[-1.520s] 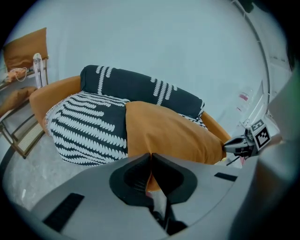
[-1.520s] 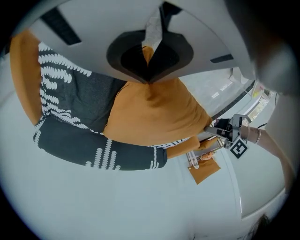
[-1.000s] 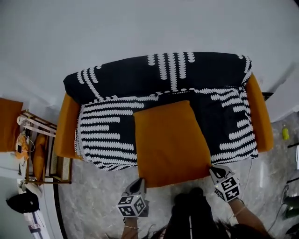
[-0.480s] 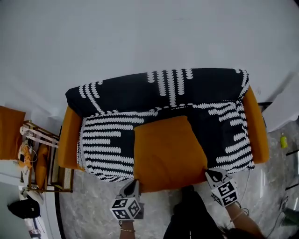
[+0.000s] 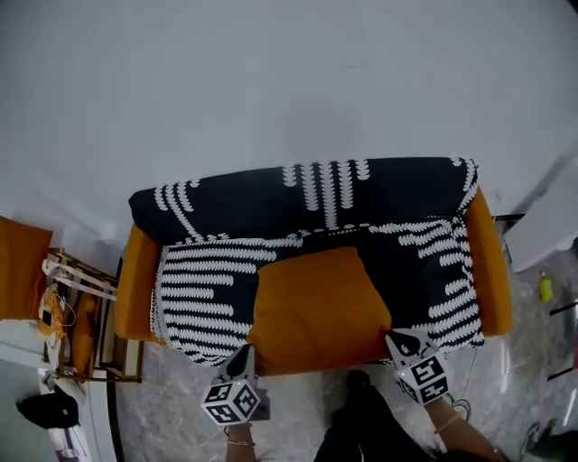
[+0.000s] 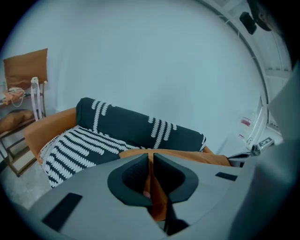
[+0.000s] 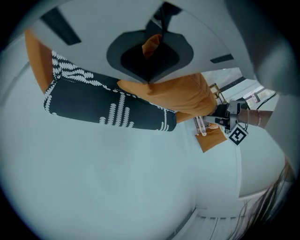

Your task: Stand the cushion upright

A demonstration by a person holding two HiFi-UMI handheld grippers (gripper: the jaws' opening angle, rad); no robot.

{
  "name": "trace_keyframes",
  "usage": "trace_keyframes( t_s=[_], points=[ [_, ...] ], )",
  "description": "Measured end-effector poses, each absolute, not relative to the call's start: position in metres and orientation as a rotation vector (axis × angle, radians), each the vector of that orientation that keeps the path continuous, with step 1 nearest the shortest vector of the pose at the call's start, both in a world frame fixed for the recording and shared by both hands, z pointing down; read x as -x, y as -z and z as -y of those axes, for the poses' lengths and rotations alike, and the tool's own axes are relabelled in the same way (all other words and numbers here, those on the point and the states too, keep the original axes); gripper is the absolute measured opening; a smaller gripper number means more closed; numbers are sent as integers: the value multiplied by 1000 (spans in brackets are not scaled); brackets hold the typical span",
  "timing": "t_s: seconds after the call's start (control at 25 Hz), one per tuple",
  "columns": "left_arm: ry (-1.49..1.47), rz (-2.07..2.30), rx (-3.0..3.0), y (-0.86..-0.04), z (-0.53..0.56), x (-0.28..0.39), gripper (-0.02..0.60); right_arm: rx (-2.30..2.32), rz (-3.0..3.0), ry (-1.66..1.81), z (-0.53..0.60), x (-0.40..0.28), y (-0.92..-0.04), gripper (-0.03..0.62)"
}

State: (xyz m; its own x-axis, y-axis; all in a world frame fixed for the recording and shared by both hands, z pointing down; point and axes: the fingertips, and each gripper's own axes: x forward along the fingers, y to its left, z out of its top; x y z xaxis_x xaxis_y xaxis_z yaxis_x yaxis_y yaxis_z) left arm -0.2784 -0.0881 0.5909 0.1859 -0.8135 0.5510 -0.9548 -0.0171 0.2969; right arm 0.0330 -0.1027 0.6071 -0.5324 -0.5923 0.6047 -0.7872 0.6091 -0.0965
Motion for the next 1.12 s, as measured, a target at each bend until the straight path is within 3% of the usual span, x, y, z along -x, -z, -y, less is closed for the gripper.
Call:
trace_keyframes(
  t_s=[0.48,1.12],
  points=[
    [-251,1762,-1811,-560,150,287,76,-1087,2377,-465,157,-28,-570,14],
    [-242,1661,-1959,-519,222,312,62,-1251,2334,-343,242,-3,-529,14]
  ],
)
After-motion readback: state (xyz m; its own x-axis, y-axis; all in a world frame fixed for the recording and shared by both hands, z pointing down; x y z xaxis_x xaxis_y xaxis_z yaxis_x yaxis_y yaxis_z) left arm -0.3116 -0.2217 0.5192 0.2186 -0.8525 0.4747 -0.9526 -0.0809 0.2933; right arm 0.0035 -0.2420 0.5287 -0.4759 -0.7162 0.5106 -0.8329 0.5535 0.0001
